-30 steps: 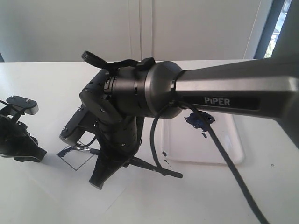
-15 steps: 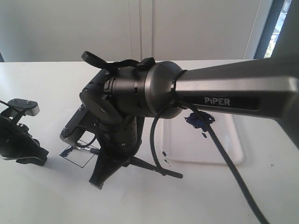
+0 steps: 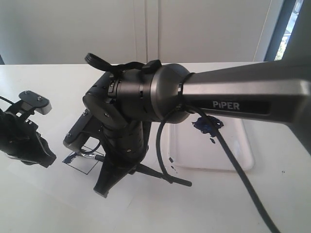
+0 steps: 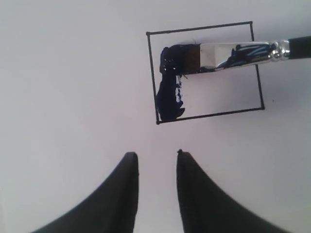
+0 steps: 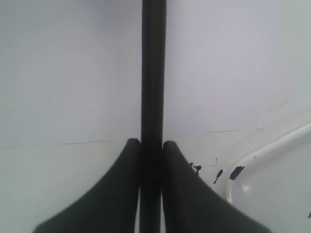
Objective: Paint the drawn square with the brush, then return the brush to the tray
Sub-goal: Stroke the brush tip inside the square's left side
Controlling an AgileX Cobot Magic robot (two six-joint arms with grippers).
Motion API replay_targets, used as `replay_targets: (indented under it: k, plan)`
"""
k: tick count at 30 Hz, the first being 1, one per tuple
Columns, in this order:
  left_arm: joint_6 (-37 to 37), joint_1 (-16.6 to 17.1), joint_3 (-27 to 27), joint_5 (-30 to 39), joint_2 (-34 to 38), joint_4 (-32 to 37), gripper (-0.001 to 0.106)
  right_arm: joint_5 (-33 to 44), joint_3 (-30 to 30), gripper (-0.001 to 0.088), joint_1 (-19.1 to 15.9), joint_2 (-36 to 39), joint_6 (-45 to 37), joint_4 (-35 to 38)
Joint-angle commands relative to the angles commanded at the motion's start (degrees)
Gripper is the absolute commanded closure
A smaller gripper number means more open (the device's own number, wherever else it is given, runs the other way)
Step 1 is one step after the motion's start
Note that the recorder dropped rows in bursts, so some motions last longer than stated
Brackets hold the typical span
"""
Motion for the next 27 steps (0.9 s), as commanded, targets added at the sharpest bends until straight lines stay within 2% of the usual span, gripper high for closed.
replay_targets:
  k: [15,27]
  plan:
    - [-2.0,0.0,1.7,-2.5,2.1,4.6,0.071,-0.3,0.0,0.0868,0.0,0.0,-0.1,0.0]
    - [-2.1,0.0,2.2,-4.1,5.1,4.6,0.071,-0.5,0.0,0.0868,0.0,-1.1,-1.8,1.7]
